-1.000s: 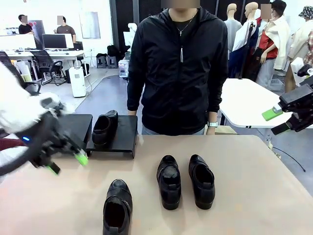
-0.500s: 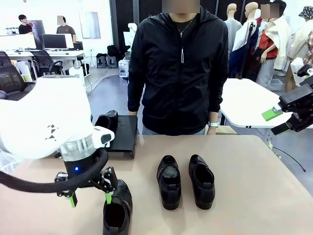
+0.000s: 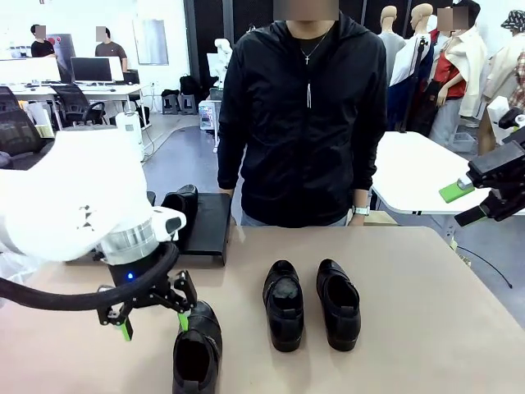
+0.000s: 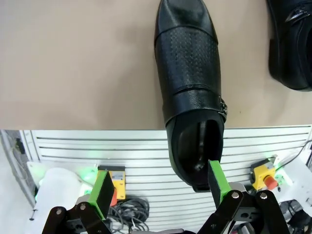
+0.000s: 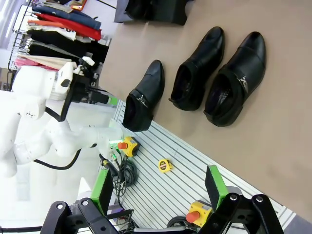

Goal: Organize the shoes by placing them on the stand.
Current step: Place the Shoe from the middle of the table onto the Shoes Stand.

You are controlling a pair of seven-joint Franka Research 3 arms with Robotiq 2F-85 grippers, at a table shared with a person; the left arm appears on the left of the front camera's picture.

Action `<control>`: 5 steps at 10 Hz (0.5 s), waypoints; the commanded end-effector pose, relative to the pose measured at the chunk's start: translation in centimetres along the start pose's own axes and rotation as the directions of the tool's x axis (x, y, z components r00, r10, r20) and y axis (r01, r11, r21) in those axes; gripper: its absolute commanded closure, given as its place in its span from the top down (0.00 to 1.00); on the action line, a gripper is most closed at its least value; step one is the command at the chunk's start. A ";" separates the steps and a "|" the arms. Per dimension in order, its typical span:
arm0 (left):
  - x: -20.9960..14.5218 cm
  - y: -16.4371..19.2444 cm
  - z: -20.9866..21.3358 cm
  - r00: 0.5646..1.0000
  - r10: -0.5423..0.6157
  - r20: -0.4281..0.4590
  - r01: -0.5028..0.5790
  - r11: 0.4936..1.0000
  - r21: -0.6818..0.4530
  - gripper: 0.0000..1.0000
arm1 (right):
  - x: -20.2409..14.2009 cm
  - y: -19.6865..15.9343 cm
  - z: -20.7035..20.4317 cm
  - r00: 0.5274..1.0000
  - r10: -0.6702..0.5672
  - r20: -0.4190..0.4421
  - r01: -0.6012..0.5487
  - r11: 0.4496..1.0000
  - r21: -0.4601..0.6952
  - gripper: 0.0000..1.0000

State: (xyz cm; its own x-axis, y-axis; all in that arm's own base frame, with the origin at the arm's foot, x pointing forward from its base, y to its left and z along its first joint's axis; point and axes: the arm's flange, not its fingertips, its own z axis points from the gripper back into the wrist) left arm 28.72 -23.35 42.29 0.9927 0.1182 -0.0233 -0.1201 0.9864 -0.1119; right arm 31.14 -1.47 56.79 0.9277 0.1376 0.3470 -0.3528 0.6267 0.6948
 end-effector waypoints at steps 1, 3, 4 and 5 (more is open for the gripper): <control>0.3 -1.0 -3.5 0.999 0.031 -0.038 -0.030 0.999 0.026 1.00 | 0.1 0.3 0.3 1.000 -0.014 -0.004 0.014 1.000 0.000 1.00; 0.2 -1.3 -5.8 0.997 0.053 -0.052 -0.048 0.994 0.098 1.00 | 0.1 0.3 0.3 1.000 -0.014 -0.004 0.014 1.000 0.000 1.00; 0.5 -1.2 -7.0 0.995 0.060 -0.080 -0.053 0.995 0.087 1.00 | 0.1 0.3 0.3 1.000 -0.014 -0.004 0.014 1.000 0.000 1.00; 0.6 -1.2 -7.6 0.994 0.074 -0.082 -0.067 0.993 0.095 1.00 | 0.1 0.3 0.3 1.000 -0.014 -0.004 0.014 1.000 0.000 1.00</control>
State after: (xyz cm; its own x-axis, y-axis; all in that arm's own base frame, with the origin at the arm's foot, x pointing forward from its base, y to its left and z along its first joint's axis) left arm 29.20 -25.14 35.28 0.9797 0.1517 -0.1313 -0.1571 0.9871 -0.0315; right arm 31.13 -1.48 56.80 0.9278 0.1375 0.3469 -0.3527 0.6268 0.6948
